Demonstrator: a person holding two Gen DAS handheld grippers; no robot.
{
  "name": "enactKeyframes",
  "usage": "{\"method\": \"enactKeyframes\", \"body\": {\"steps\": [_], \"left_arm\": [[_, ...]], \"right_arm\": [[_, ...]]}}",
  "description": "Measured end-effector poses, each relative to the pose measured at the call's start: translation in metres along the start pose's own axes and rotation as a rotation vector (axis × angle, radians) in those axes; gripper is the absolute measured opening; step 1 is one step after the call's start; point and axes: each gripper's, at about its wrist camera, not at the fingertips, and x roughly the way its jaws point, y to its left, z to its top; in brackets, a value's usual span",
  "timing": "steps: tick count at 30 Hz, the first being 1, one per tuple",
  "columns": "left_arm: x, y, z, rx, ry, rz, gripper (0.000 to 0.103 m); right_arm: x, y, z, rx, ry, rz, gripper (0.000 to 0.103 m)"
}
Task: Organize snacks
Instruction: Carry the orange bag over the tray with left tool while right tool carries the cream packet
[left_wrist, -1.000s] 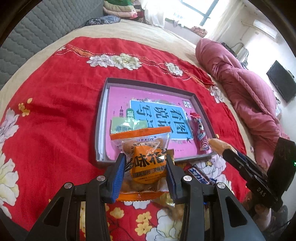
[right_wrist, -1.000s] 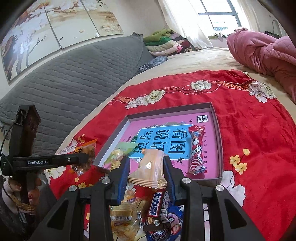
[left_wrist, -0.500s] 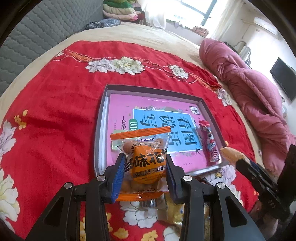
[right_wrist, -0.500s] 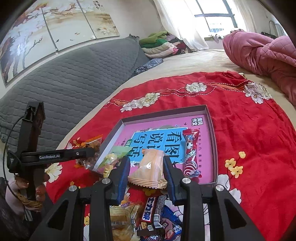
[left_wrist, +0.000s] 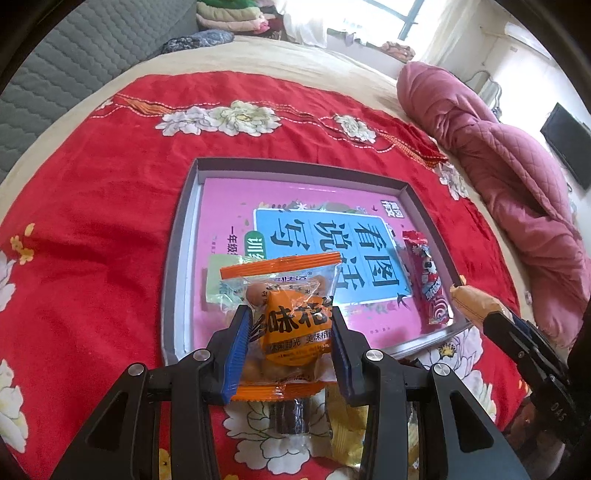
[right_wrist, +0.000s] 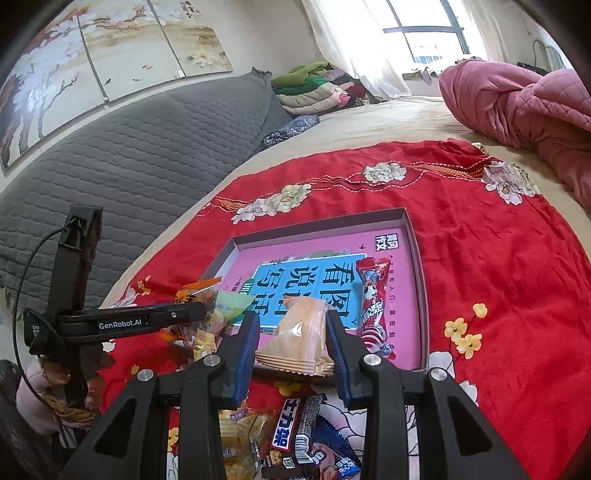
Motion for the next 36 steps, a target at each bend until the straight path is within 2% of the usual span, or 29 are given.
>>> {"method": "enactKeyframes", "body": {"steps": [15, 36], "left_arm": [[0.013, -0.009, 0.001, 0.011, 0.017, -0.011, 0.042], [0.025, -0.020, 0.003, 0.027, 0.042, -0.031, 0.042]], "right_arm": [[0.010, -0.002, 0.000, -0.001, 0.014, -0.021, 0.036], [0.041, 0.002, -0.010, -0.057, 0.107, -0.042, 0.036]]}}
